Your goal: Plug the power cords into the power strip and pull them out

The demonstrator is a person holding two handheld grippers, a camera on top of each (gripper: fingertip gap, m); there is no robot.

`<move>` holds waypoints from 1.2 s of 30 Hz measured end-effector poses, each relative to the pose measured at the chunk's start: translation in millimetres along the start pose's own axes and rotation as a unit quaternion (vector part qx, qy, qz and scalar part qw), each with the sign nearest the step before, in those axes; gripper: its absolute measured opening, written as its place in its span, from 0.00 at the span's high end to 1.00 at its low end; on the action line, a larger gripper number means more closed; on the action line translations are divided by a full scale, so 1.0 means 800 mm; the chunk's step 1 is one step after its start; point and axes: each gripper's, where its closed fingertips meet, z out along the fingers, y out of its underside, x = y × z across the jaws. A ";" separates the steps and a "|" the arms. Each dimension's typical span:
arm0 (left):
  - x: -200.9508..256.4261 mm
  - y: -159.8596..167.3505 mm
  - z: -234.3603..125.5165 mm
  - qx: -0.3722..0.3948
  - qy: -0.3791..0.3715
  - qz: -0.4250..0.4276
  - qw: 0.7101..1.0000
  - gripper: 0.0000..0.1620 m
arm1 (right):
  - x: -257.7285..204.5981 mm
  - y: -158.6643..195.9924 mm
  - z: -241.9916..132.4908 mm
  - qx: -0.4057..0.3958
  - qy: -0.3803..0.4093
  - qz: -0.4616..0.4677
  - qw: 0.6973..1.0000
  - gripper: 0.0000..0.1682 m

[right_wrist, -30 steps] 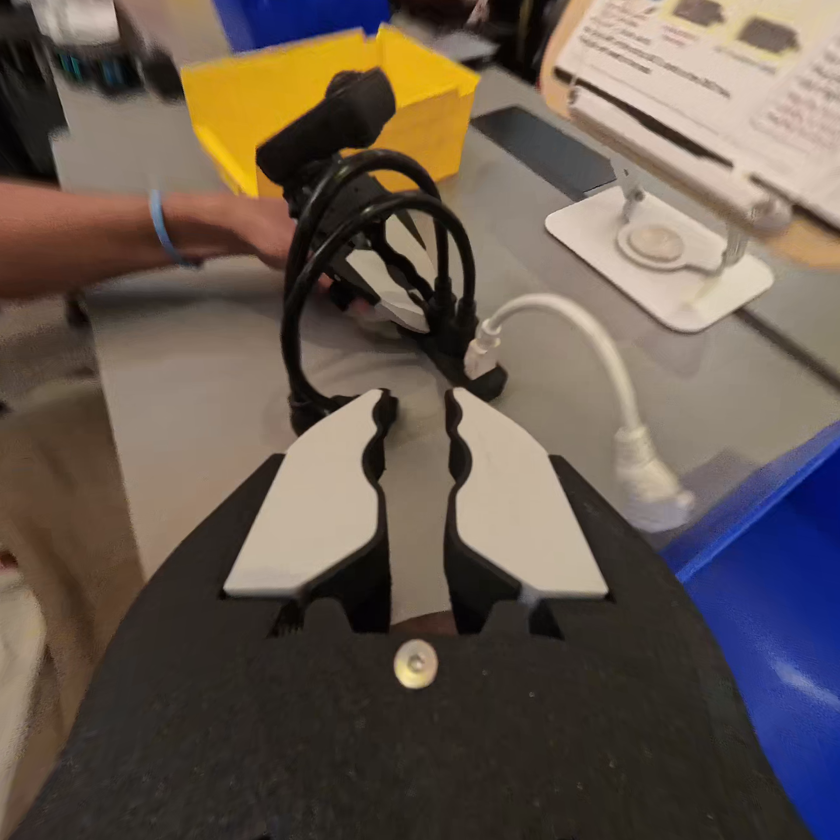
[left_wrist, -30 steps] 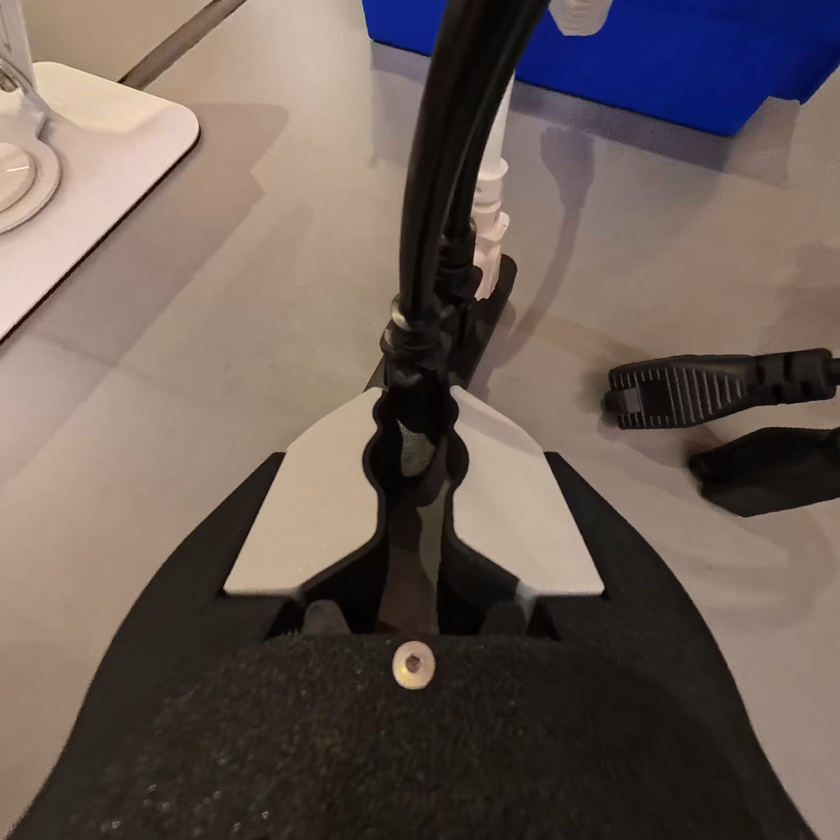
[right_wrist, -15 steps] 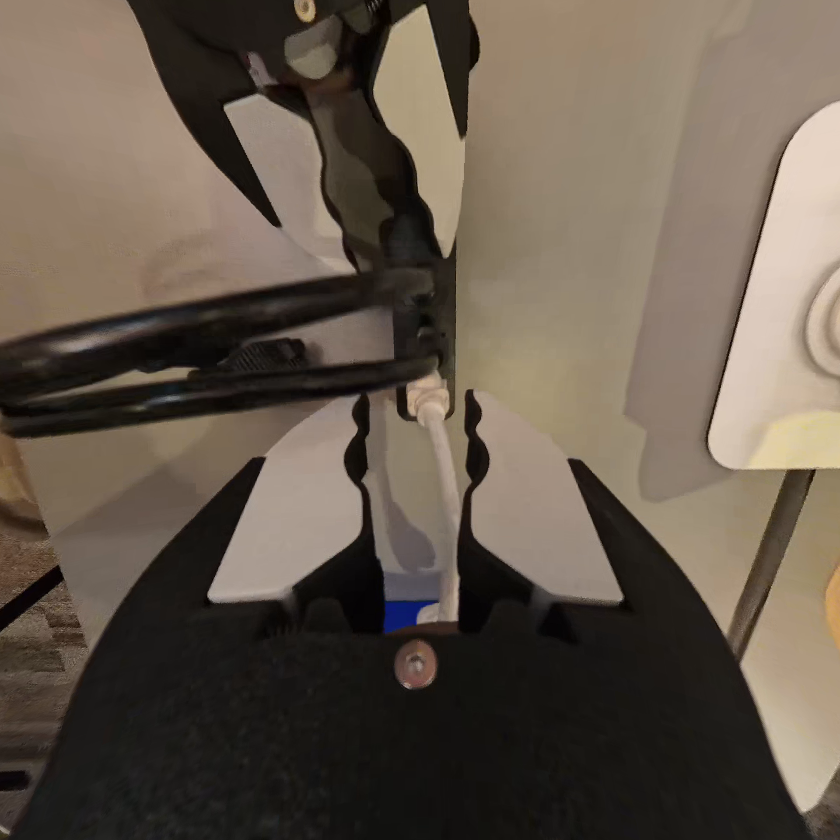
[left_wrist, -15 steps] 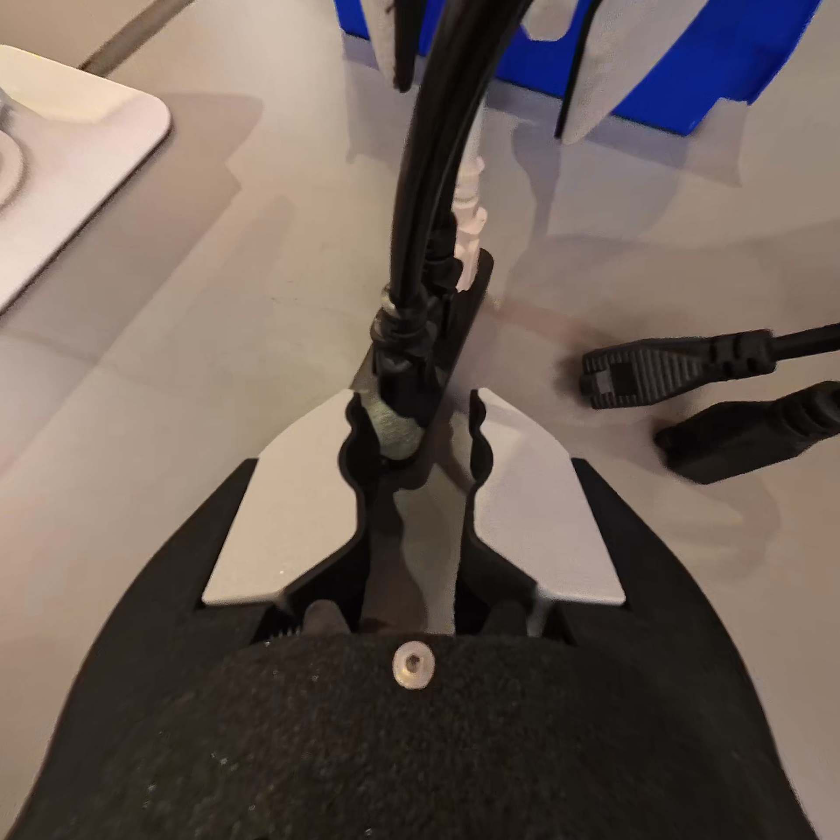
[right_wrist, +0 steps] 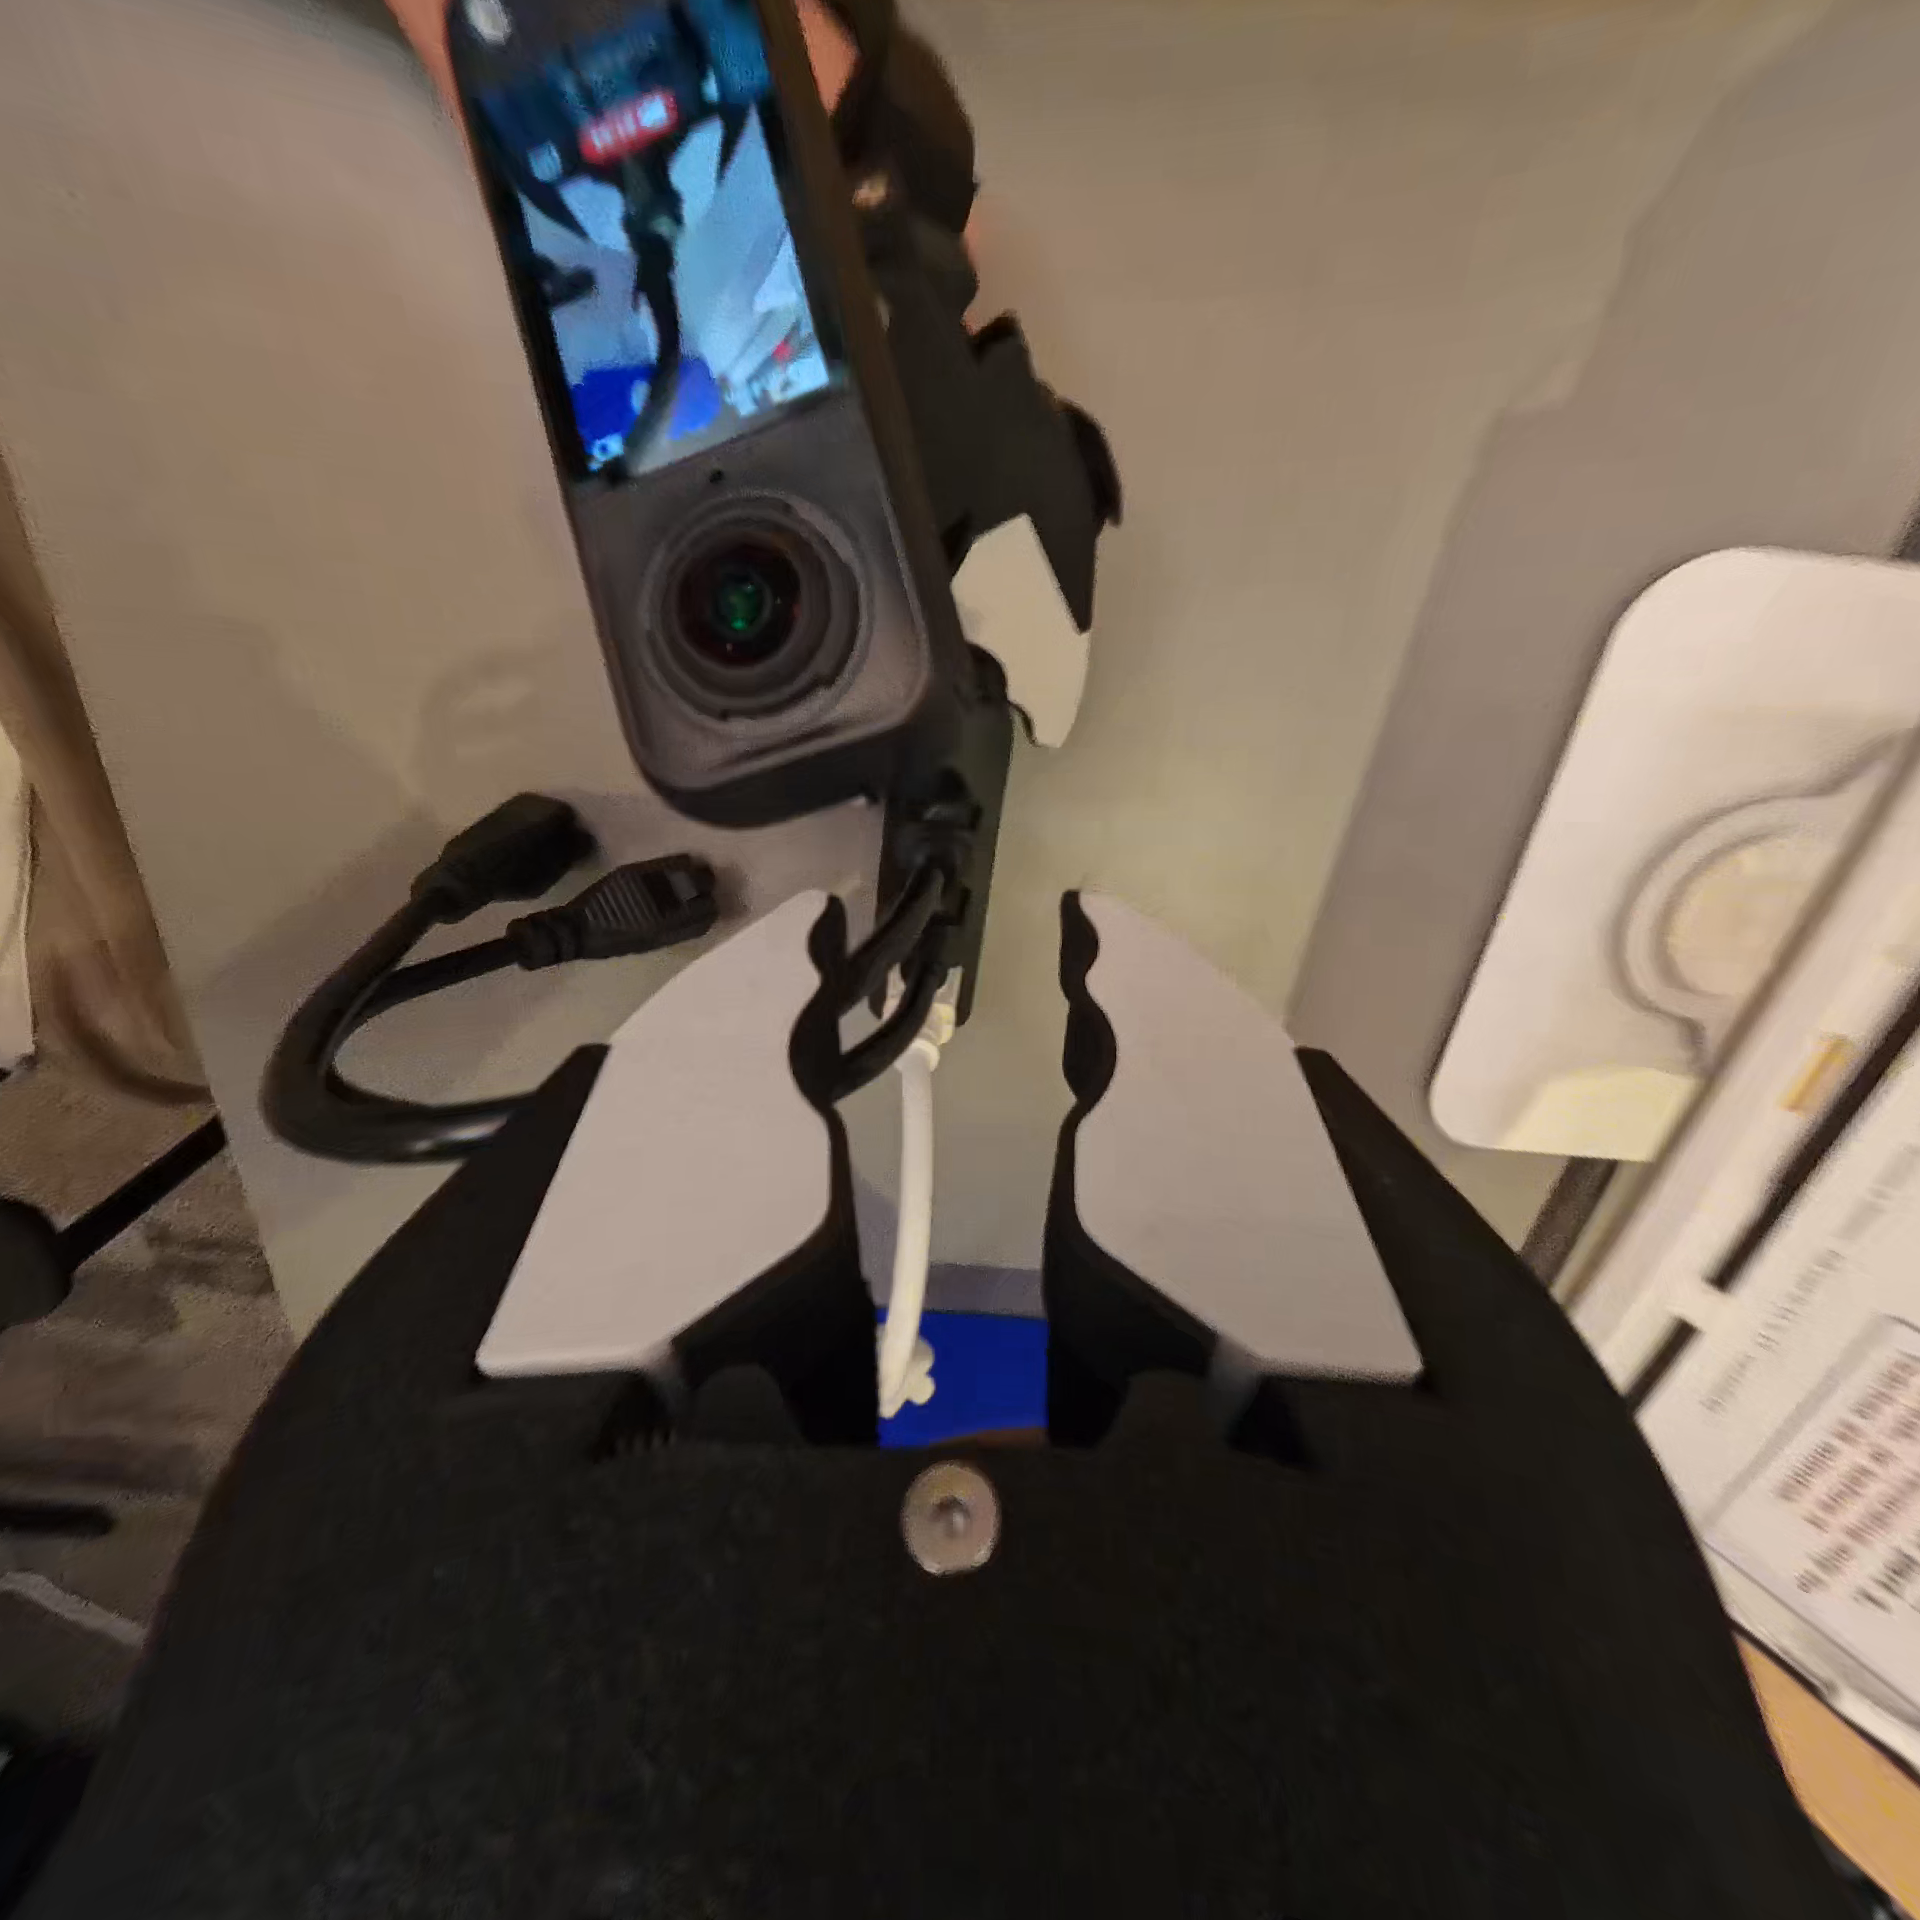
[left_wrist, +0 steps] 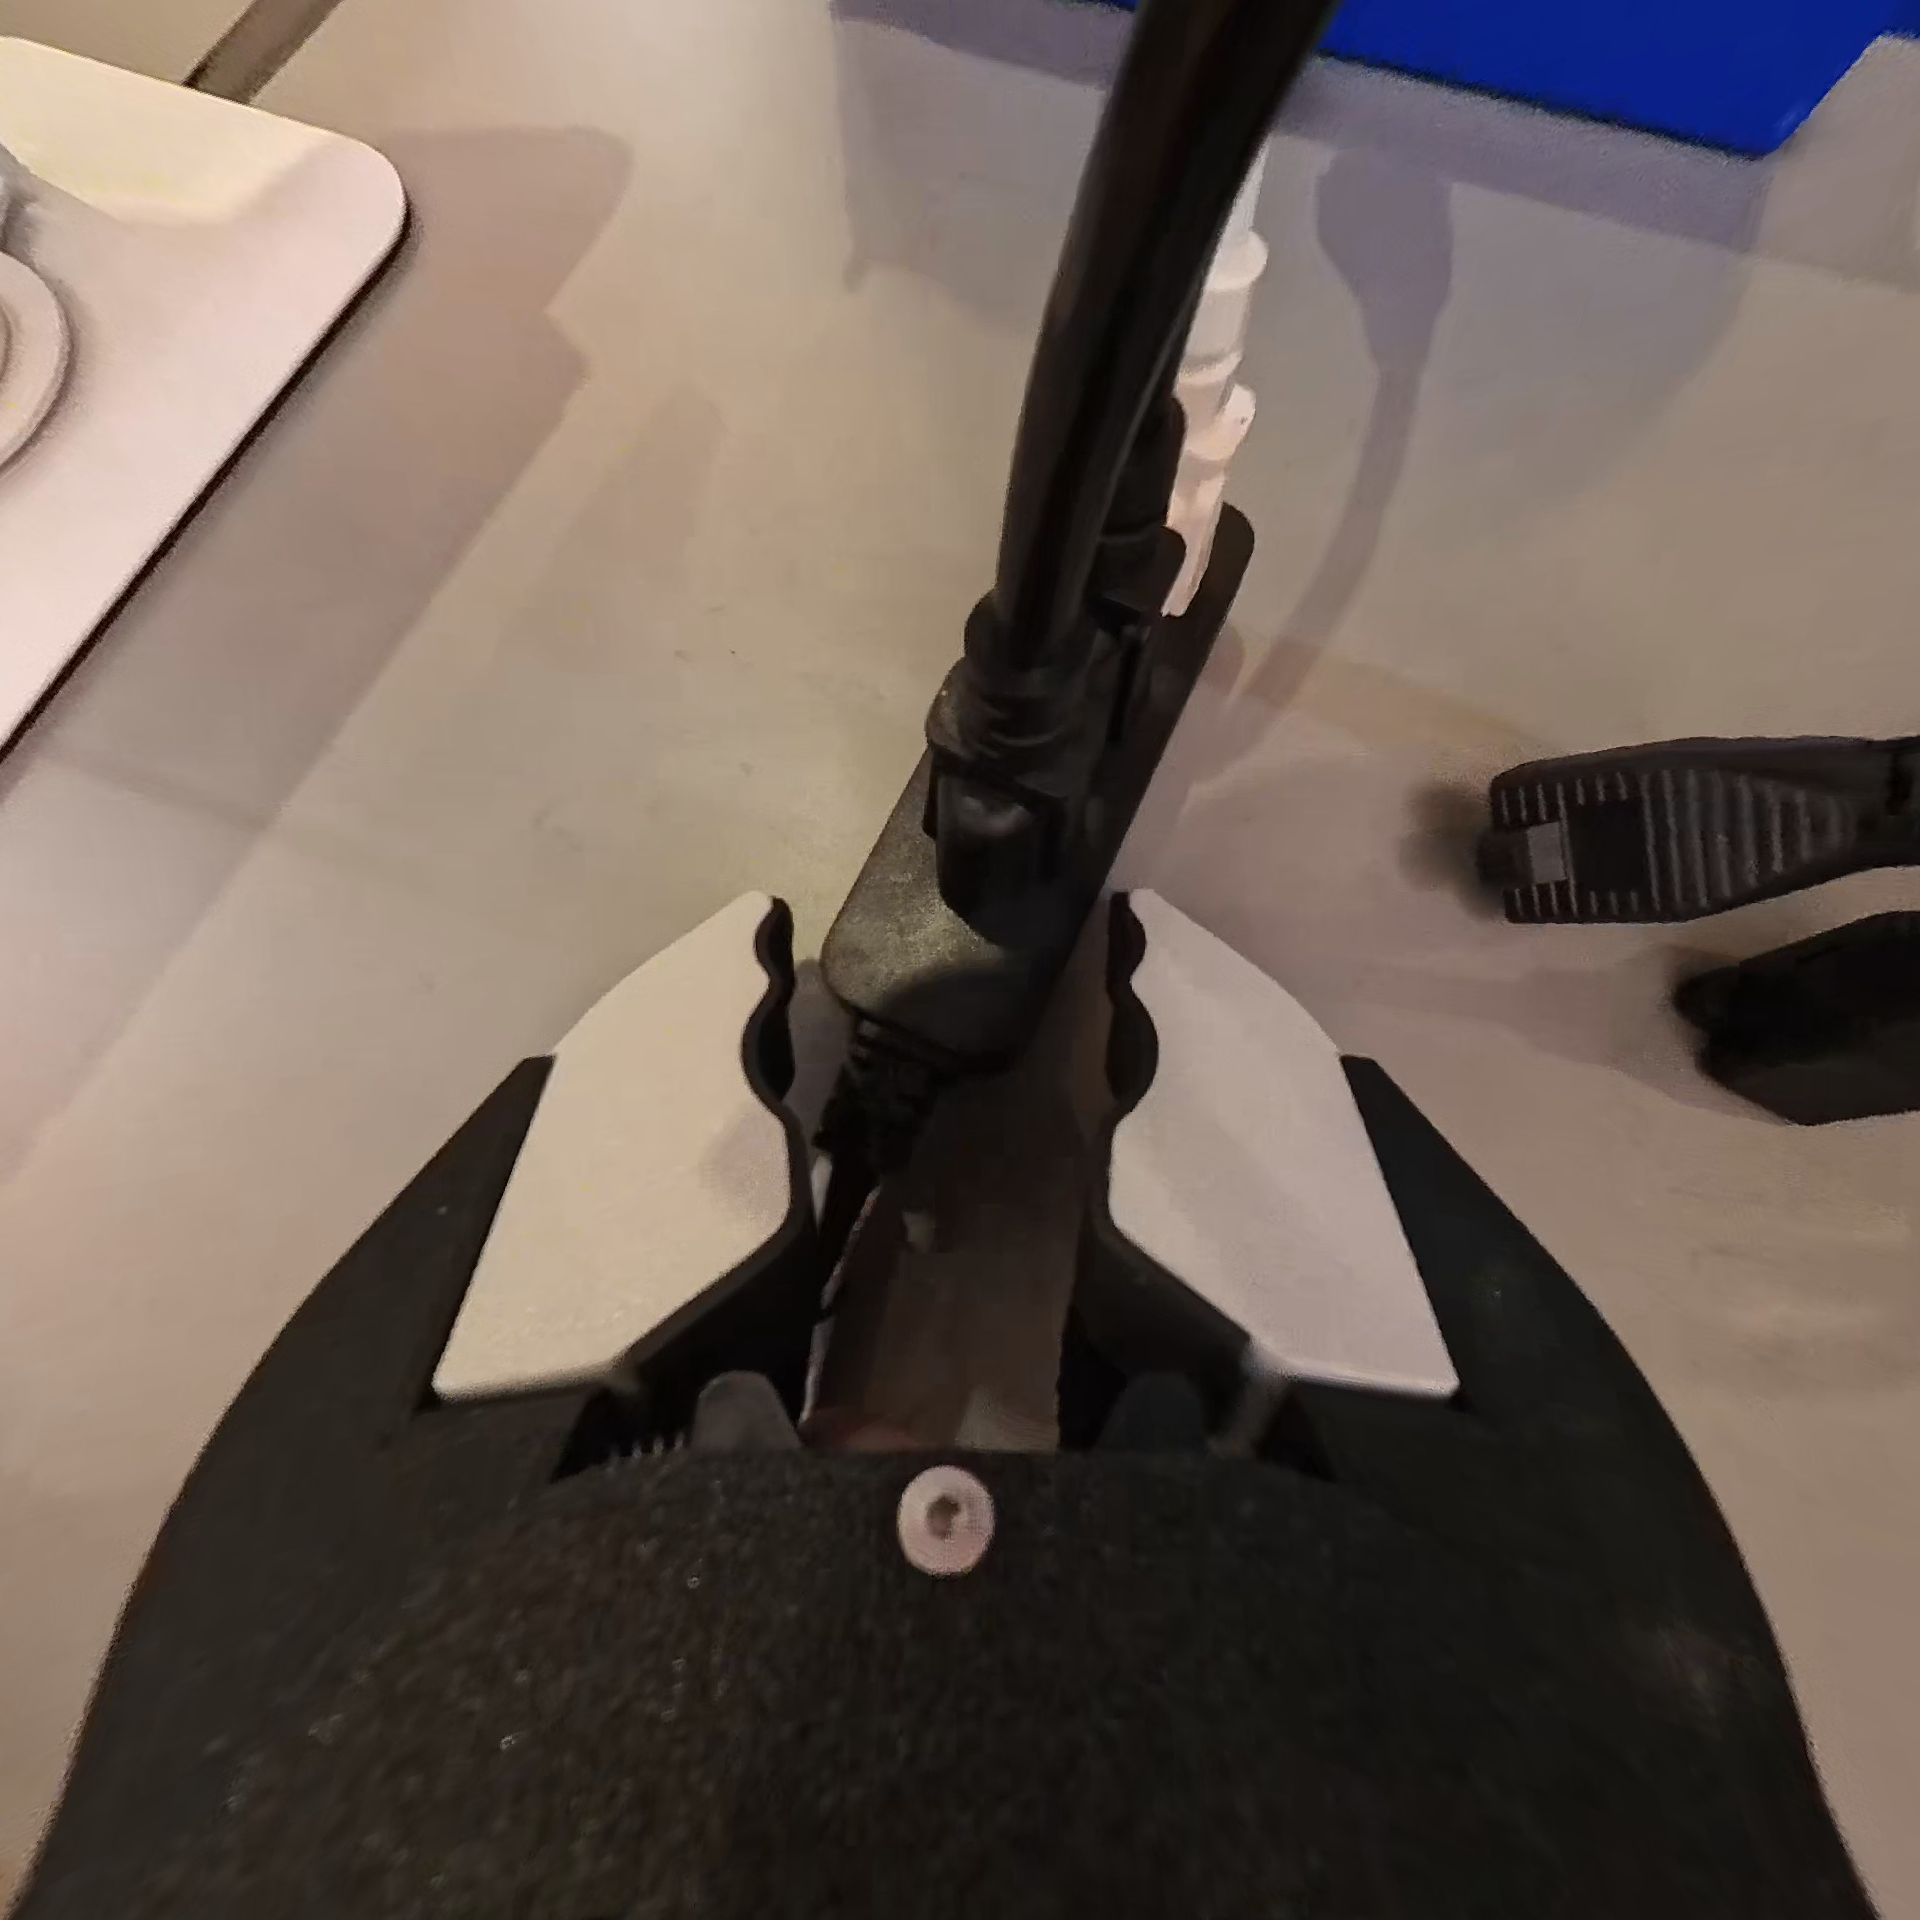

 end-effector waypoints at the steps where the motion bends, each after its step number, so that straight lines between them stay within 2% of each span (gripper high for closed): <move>1: 0.001 0.003 0.006 -0.007 -0.002 0.001 1.000 0.65 | -0.001 0.006 0.013 -0.016 -0.008 0.007 1.000 0.77; 2: 0.003 0.009 0.012 -0.023 0.000 0.004 1.000 0.66 | 0.000 0.007 0.023 -0.014 -0.016 0.025 0.999 0.82; 7: 0.009 0.011 0.014 -0.027 0.011 -0.004 1.000 0.68 | 0.002 0.010 0.047 0.008 -0.075 0.115 0.991 0.84; 9: 0.009 0.012 0.014 -0.026 0.014 -0.003 1.000 0.68 | 0.007 0.014 0.044 0.008 -0.079 0.130 0.988 0.78; 12: 0.010 0.012 0.013 -0.026 0.016 -0.001 1.000 0.68 | 0.020 0.031 0.041 0.005 -0.057 0.126 0.990 0.78; 14: 0.010 0.012 0.013 -0.026 0.017 -0.001 1.000 0.68 | 0.009 0.040 0.044 0.017 -0.076 0.122 0.989 0.77; 17: 0.012 0.012 0.013 -0.026 0.020 0.002 0.999 0.68 | -0.015 0.036 0.047 0.059 -0.082 0.078 0.992 0.88; 20: 0.012 0.012 0.013 -0.026 0.021 0.002 0.999 0.68 | -0.014 0.036 0.040 0.078 -0.041 0.046 0.995 0.96; 23: 0.012 0.012 0.013 -0.026 0.021 0.003 0.999 0.68 | -0.009 0.044 0.014 0.109 -0.025 0.072 0.991 0.82; 25: 0.012 0.012 0.013 -0.026 0.021 0.003 0.999 0.68 | -0.016 0.049 -0.003 0.137 -0.009 0.087 0.987 0.83; 29: 0.012 0.012 0.013 -0.025 0.022 0.002 0.999 0.68 | -0.044 0.079 -0.007 0.143 0.095 0.070 0.983 0.79; 30: 0.013 0.012 0.013 -0.025 0.022 0.003 0.999 0.68 | -0.054 0.085 -0.004 0.159 0.118 0.075 0.977 0.78; 32: 0.015 0.012 0.013 -0.025 0.027 0.008 0.999 0.68 | -0.078 0.087 0.012 0.240 0.117 0.117 0.957 0.79; 34: 0.018 0.012 0.013 -0.024 0.034 0.014 0.999 0.68 | -0.095 0.085 0.053 0.314 0.088 0.186 0.927 0.79; 36: 0.022 0.013 0.012 -0.024 0.044 0.024 0.998 0.68 | -0.095 0.081 0.099 0.368 0.091 0.248 0.891 0.75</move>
